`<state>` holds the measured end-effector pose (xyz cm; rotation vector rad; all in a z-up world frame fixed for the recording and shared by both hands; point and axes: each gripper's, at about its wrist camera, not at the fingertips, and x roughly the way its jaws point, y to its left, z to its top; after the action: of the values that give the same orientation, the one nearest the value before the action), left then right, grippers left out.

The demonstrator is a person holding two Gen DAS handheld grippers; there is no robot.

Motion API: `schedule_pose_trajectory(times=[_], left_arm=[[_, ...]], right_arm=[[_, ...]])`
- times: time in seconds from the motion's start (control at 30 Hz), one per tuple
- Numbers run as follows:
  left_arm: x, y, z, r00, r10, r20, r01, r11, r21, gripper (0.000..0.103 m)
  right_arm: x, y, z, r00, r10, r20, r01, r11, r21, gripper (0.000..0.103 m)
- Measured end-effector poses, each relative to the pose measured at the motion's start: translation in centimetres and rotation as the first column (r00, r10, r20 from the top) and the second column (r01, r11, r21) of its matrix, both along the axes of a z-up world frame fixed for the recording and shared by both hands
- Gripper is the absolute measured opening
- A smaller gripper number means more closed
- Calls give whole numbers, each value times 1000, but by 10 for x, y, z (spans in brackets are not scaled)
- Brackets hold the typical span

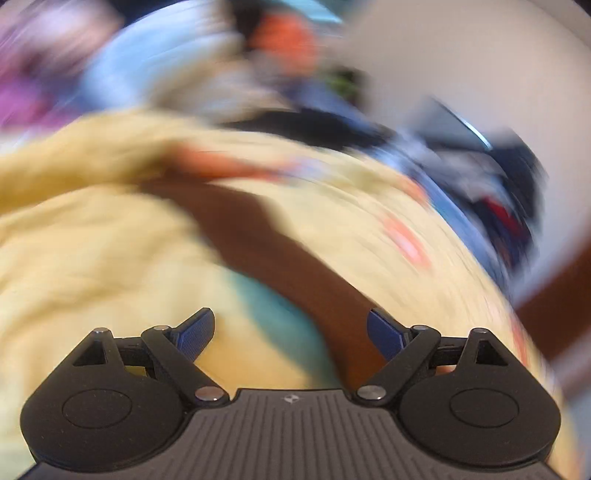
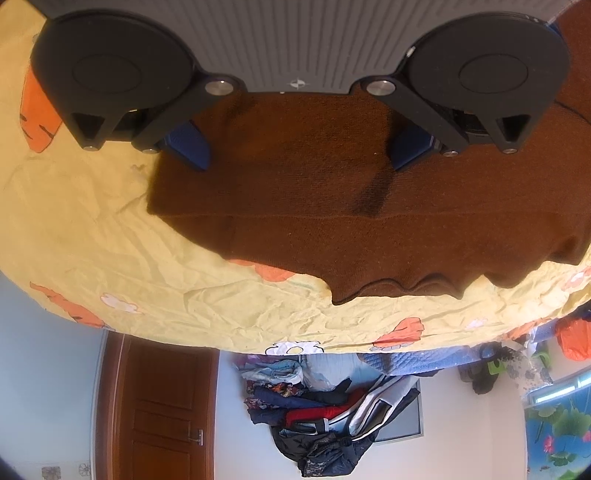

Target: Fold small clothes

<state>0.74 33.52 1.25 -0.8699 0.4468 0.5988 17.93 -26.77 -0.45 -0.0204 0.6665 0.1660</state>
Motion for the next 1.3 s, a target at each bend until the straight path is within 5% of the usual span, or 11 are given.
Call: schedule_pose_trajectory(times=[0.17, 0.27, 0.3, 0.5, 0.63, 0.73, 0.77, 0.87, 0.97, 1.13, 1.3], left_arm=[[-4, 52, -10, 984, 86, 154, -56, 981, -186, 85], [14, 55, -11, 994, 88, 63, -80, 990, -119, 28], [18, 55, -11, 996, 89, 28, -86, 991, -100, 19], [20, 28, 14, 997, 80, -17, -80, 997, 16, 5], [47, -53, 65, 989, -128, 77, 115, 982, 149, 4], [75, -162, 93, 888, -447, 105, 409, 873, 266, 5], [81, -198, 95, 829, -550, 100, 505, 813, 289, 5], [98, -295, 81, 578, -816, -9, 786, 553, 277, 9], [95, -343, 52, 479, -860, -175, 869, 437, 234, 10], [67, -328, 15, 526, -816, -240, 846, 473, 246, 11], [47, -292, -4, 583, -808, -82, 796, 548, 255, 12]], right_arm=[[1, 0, 0, 1000, -3, 1, 3, 1000, -3, 103], [1, 0, 0, 1000, -3, 1, 3, 1000, -2, 103], [1, 1, 0, 1000, -3, 1, 3, 1000, -2, 103], [2, 0, 1, 1000, -3, 2, 3, 1000, 2, 103], [2, 0, 1, 1000, -3, 3, 3, 1000, 3, 103], [2, -2, 1, 1000, -4, 4, 4, 1000, 16, 103], [2, -3, 1, 1000, -5, 5, 4, 1000, 22, 103], [1, -7, 2, 1000, -8, 9, 8, 999, 52, 103], [-1, -13, 2, 1000, -14, 15, 12, 995, 97, 103], [-2, -19, 3, 1000, -16, 20, 13, 990, 142, 103], [-3, -24, 3, 1000, -19, 21, 15, 982, 186, 103]])
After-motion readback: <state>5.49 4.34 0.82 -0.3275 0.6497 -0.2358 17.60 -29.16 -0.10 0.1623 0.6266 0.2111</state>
